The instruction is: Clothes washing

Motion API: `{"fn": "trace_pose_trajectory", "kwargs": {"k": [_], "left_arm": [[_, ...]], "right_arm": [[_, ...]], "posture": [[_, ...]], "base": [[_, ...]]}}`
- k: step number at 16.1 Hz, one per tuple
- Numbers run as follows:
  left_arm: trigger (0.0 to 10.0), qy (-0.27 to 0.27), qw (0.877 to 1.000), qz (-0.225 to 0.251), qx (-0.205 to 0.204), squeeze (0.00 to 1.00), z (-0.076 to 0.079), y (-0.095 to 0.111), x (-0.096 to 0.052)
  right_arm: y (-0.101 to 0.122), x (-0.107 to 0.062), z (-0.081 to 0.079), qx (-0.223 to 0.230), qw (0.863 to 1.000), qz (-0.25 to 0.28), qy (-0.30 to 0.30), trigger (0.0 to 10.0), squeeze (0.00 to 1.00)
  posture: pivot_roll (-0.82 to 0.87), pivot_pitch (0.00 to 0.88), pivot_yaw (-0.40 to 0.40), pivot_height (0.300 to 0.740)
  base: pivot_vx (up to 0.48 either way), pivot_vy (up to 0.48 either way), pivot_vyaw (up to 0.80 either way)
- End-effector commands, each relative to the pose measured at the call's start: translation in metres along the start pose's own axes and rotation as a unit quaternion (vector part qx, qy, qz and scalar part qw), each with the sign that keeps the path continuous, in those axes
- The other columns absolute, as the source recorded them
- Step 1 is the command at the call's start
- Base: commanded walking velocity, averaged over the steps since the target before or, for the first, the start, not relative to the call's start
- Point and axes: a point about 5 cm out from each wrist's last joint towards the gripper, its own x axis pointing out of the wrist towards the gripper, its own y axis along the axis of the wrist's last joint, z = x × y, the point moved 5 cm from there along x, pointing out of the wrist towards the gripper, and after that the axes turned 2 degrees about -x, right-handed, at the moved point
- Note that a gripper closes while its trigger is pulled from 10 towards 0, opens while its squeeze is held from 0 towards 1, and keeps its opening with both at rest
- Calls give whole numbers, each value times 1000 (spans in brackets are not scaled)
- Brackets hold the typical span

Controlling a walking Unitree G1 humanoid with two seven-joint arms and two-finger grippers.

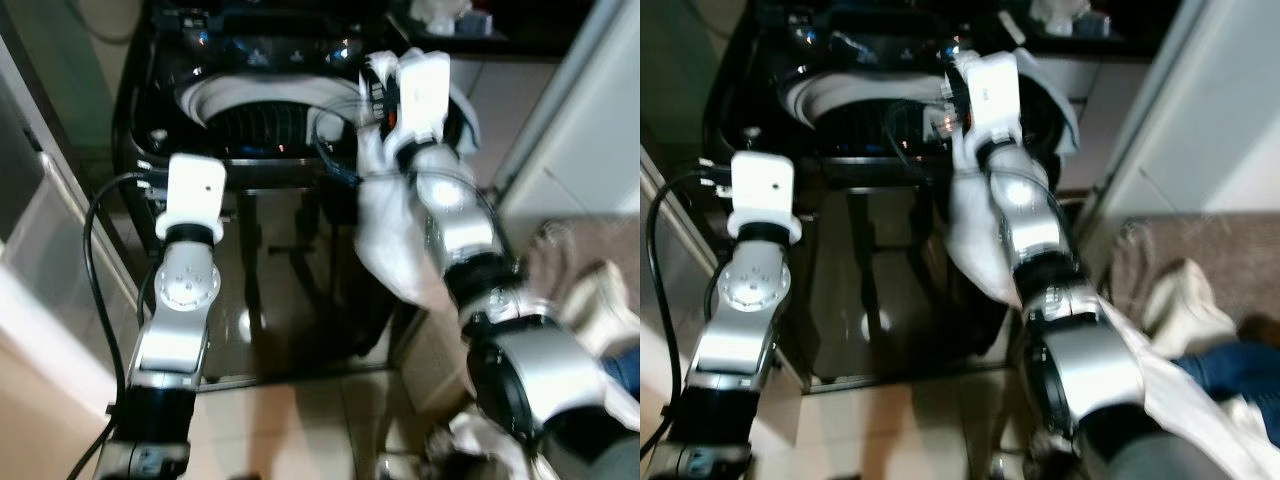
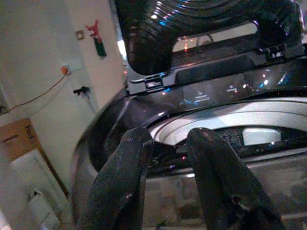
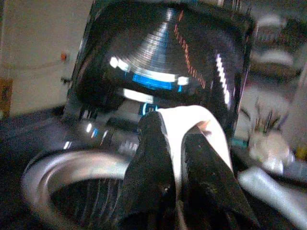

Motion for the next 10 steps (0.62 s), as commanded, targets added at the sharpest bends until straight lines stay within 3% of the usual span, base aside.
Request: {"fn": "trace_pose_trajectory", "kwargs": {"k": [1, 4, 6, 8, 10], "left_arm": [[10000, -21, 999, 25, -3, 0, 9, 16, 2], [10000, -51, 997, 50, 5, 0, 10, 31, 6], [10000, -96, 992, 82, 14, 0, 14, 52, 4], [10000, -209, 973, 95, 5, 0, 33, 71, -9], [10000, -290, 950, 113, -14, 0, 38, 92, -25]], "right_arm": [[25, 12, 24, 3, 999, 26, -24, 0, 0], [77, 37, 41, -29, 997, 68, -30, 0, 0], [119, 53, 55, -67, 993, 78, -51, 0, 0], [138, 62, 55, -67, 994, 69, -58, 0, 0], [148, 67, 51, -85, 992, 63, -64, 0, 0]], "posture": [[77, 0, -47, 740], [89, 0, -43, 740], [103, 0, -44, 740], [123, 0, -55, 740], [146, 0, -65, 740]], "base": [[428, 0, 0], [444, 0, 0], [456, 0, 0], [240, 0, 0], [0, 0, 0]]}}
